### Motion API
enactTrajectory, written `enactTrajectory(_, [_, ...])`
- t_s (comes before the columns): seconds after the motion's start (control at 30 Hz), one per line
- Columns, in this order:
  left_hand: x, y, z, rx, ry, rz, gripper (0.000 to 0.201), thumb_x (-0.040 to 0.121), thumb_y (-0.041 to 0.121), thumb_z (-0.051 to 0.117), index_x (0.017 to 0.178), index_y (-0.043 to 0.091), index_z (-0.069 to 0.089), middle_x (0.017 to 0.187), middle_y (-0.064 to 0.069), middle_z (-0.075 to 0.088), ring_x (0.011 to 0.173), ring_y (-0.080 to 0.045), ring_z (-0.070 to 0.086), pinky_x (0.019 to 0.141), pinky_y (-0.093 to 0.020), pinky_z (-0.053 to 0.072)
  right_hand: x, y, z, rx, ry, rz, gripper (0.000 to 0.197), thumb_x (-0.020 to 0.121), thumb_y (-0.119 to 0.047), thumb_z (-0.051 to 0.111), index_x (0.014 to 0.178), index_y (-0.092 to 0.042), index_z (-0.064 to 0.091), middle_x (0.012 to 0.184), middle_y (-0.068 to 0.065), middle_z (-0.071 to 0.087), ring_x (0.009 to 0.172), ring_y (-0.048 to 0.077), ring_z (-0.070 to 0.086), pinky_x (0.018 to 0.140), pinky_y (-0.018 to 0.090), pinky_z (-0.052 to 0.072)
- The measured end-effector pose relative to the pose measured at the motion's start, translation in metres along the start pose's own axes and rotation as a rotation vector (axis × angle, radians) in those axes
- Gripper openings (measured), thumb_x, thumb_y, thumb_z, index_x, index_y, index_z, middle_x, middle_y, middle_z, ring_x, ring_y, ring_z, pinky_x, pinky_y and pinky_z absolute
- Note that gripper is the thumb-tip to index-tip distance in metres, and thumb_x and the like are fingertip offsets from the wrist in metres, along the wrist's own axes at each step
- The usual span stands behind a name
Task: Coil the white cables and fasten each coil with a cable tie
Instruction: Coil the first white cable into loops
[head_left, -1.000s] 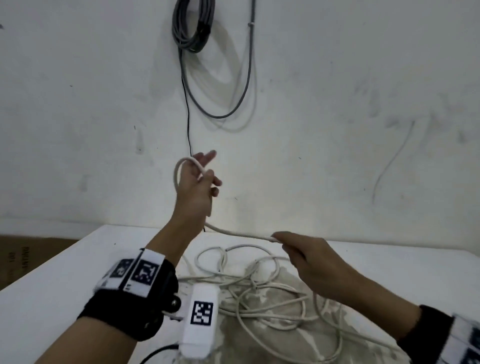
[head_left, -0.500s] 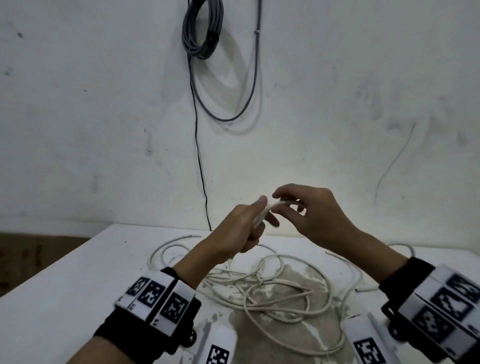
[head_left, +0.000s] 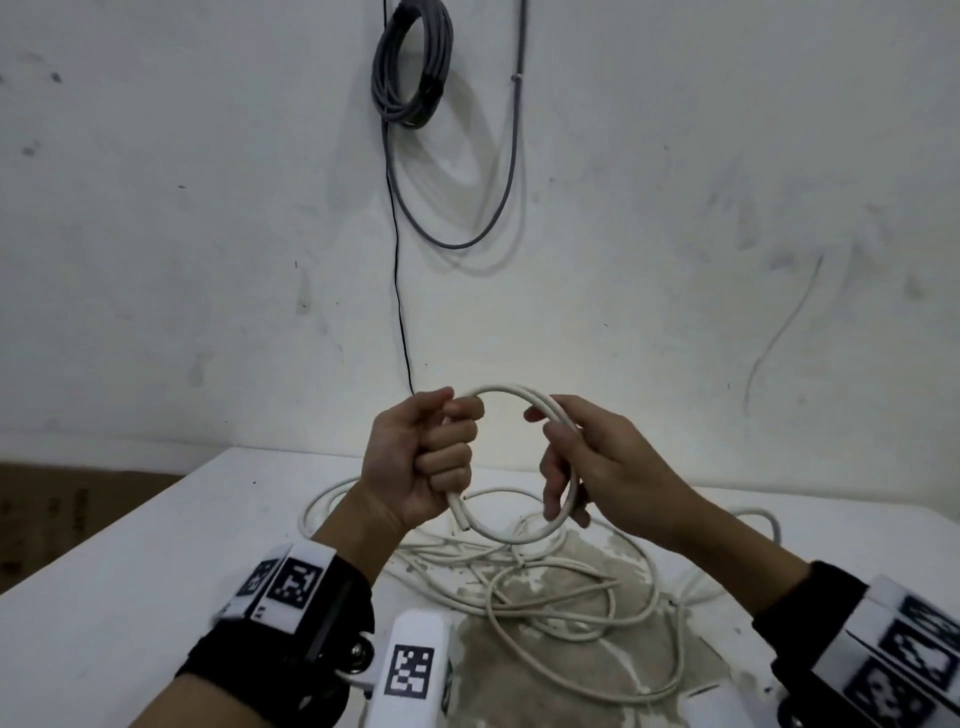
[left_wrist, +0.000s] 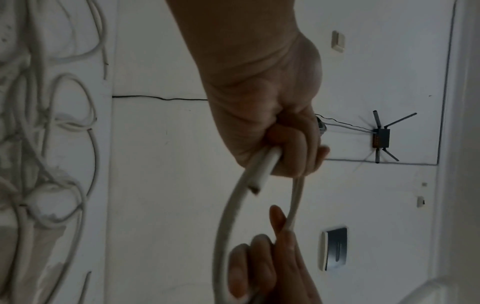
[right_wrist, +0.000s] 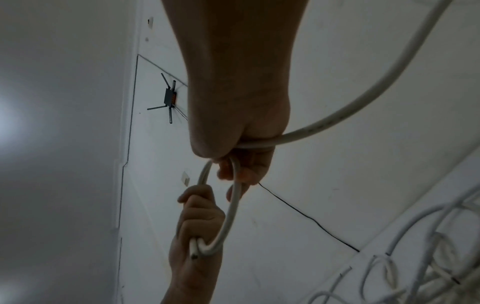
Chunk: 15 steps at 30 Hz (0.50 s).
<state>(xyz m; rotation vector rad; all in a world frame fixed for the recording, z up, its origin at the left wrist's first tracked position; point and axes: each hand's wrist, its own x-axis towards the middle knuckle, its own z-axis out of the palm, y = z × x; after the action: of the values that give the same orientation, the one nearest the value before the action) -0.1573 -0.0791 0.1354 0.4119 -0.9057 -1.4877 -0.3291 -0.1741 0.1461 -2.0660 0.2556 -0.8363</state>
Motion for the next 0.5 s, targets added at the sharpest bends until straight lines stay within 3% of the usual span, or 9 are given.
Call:
enactTrajectory(0.1, [0.004, 0.003, -0.001, 0.011, 0.02, 0.061, 0.025, 0.093, 0.012, 0.04, 0.1, -0.006, 0.056, 0.054, -0.001, 0.034, 0.045, -0.013, 0.035, 0.046, -0.025, 0.032, 0.003, -0.002, 0.002, -0.018, 0.11, 0.012, 0.018, 0.101, -0.013, 0.034, 0.098, -0.008, 0.051, 0.05, -0.003, 0.036, 0.041, 0.022, 0.053, 0.034, 0.022, 0.032])
enactTrajectory(0.17, [0.009, 0.0, 0.0, 0.016, 0.042, 0.091, 0.02, 0.081, 0.014, 0.065, 0.093, -0.001, 0.063, 0.047, 0.003, 0.038, 0.042, -0.009, 0.04, 0.043, -0.021, 0.039, 0.005, -0.002, 0.003, -0.015, 0.164, 0.011, 0.018, 0.101, -0.014, 0.034, 0.096, -0.008, 0.05, 0.052, 0.0, 0.034, 0.041, 0.022, 0.053, 0.035, 0.022, 0.031])
enactTrajectory(0.23, [0.01, -0.004, 0.002, 0.066, 0.139, 0.13, 0.027, 0.071, 0.026, 0.076, 0.084, 0.005, 0.064, 0.043, 0.006, 0.038, 0.041, -0.007, 0.044, 0.042, -0.019, 0.042, 0.007, -0.001, 0.003, -0.001, 0.202, 0.02, 0.018, 0.1, -0.014, 0.033, 0.095, -0.009, 0.05, 0.05, -0.002, 0.034, 0.041, 0.021, 0.054, 0.036, 0.023, 0.032])
enactTrajectory(0.33, [0.012, -0.013, 0.008, 0.099, 0.3, 0.192, 0.033, 0.082, 0.043, 0.052, 0.081, 0.01, 0.052, 0.042, 0.007, 0.035, 0.042, -0.008, 0.045, 0.047, -0.02, 0.046, 0.01, 0.003, 0.002, 0.012, 0.241, 0.038, 0.019, 0.101, -0.015, 0.033, 0.098, -0.006, 0.05, 0.05, -0.003, 0.034, 0.041, 0.02, 0.054, 0.035, 0.023, 0.033])
enactTrajectory(0.4, [0.014, -0.018, 0.011, 0.078, 0.321, 0.199, 0.038, 0.088, 0.048, 0.042, 0.074, 0.013, 0.048, 0.042, 0.007, 0.032, 0.037, -0.007, 0.04, 0.046, -0.02, 0.046, 0.012, 0.004, 0.001, 0.033, 0.253, 0.048, 0.02, 0.101, -0.016, 0.033, 0.101, -0.004, 0.049, 0.053, 0.002, 0.033, 0.04, 0.019, 0.054, 0.035, 0.024, 0.034])
enactTrajectory(0.5, [0.017, -0.022, 0.014, 0.069, 0.303, 0.241, 0.048, 0.089, 0.053, 0.034, 0.057, 0.018, 0.042, 0.037, 0.008, 0.027, 0.027, -0.002, 0.027, 0.034, -0.015, 0.026, 0.014, 0.007, 0.003, 0.064, 0.217, 0.088, 0.021, 0.101, -0.019, 0.034, 0.105, -0.006, 0.05, 0.057, 0.005, 0.038, 0.041, 0.019, 0.056, 0.035, 0.024, 0.039])
